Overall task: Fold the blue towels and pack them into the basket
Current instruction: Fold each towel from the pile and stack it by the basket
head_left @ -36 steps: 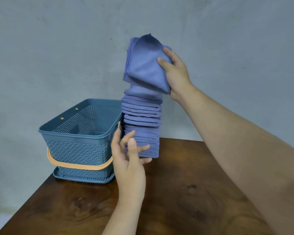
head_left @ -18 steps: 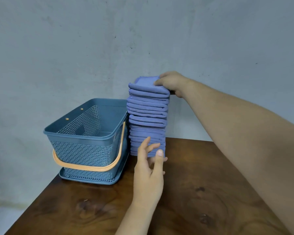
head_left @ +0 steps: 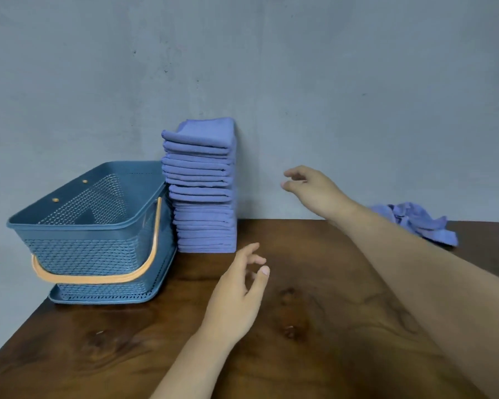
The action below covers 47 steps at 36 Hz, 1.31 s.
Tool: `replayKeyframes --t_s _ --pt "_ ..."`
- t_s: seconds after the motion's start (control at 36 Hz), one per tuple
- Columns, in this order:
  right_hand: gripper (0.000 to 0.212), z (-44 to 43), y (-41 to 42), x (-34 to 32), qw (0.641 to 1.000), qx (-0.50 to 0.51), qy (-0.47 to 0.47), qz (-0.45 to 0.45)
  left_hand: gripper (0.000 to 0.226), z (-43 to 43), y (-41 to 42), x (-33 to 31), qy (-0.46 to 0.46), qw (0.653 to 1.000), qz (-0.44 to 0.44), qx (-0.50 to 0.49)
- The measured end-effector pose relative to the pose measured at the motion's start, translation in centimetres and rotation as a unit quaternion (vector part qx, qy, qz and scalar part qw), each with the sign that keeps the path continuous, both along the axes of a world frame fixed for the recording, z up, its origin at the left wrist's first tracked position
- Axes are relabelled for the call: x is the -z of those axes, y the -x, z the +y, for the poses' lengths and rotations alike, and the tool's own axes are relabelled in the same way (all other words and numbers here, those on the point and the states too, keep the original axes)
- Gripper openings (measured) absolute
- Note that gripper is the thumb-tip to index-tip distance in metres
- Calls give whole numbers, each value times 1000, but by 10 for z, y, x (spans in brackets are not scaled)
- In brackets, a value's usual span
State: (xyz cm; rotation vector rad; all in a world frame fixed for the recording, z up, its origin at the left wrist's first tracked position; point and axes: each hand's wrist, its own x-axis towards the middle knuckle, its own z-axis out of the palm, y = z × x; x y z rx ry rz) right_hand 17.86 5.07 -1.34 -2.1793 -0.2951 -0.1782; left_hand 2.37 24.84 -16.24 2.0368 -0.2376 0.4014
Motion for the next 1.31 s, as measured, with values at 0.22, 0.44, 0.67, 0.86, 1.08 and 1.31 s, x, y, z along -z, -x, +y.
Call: replayKeyframes --t_s 0.22,0.44,0.67,0.86,1.08,1.31 --pt "48 -148 30 99 970 134 199 45 49 -20 3 15 -162 983 40 74" --pt "70 -210 20 154 928 149 311 138 45 -18 -8 25 -146 984 64 75" --pt "54 -142 109 158 953 -19 298 -46 43 -18 -7 25 -137 985 67 82" --pt "24 -109 180 152 955 -216 190 -70 38 -20 -2 22 -172 980 17 97" --pt "30 -137 148 163 985 -30 114 -126 39 -25 4 20 -260 952 30 156" --pt "61 -133 142 162 982 -66 171 -44 44 -49 24 7 -107 946 122 282"
